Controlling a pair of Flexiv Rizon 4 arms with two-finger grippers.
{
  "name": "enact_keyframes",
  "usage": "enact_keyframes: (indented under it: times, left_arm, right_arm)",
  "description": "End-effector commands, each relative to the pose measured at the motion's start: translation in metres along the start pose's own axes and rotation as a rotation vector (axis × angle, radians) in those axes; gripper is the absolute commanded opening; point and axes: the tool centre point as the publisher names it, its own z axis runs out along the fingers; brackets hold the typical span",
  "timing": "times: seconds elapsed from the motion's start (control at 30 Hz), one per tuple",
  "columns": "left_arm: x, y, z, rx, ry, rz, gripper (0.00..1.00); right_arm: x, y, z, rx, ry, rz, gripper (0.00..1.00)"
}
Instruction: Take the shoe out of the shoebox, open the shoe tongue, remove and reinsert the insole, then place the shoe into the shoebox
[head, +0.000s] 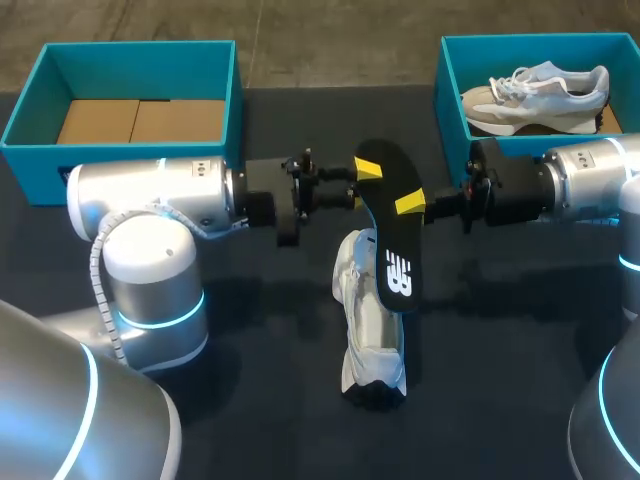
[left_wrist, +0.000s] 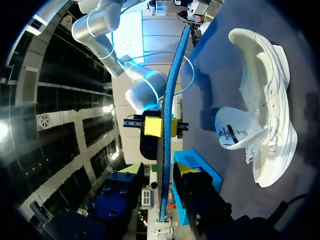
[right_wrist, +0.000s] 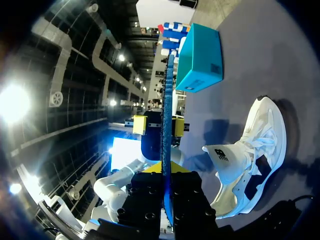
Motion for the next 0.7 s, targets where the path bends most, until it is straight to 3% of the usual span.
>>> enact_keyframes:
  times: [0.03, 0.4, 0.53, 0.6, 0.7]
  left_arm:
    - [0.0009, 0.0002, 0.0083, -0.005, 0.014, 0.004, 0.36]
    - [0.0042, -0.0065, 0.0123, -0.026, 0.037, 0.019, 0.31]
    - [0.0056, -0.0082, 0.0142, -0.027, 0.045, 0.020, 0.22]
    - [0.0064, -0.0086, 0.0153, -0.031, 0.050, 0.019, 0.00]
    - [0.0073, -0.0089, 0.0172, -0.033, 0.054, 0.019, 0.00]
  right_arm:
    - [0.0002, -0.0004, 0.0009, -0.001, -0.001, 0.001, 0.00]
    - [0.0002, -0.0004, 0.0009, -0.001, -0.001, 0.001, 0.00]
    - [0.0002, -0.0004, 0.0009, -0.001, -0.001, 0.001, 0.00]
    - [0.0002, -0.0004, 0.0009, -0.001, -0.001, 0.001, 0.00]
    - [0.0002, -0.0004, 0.0009, -0.001, -0.001, 0.001, 0.00]
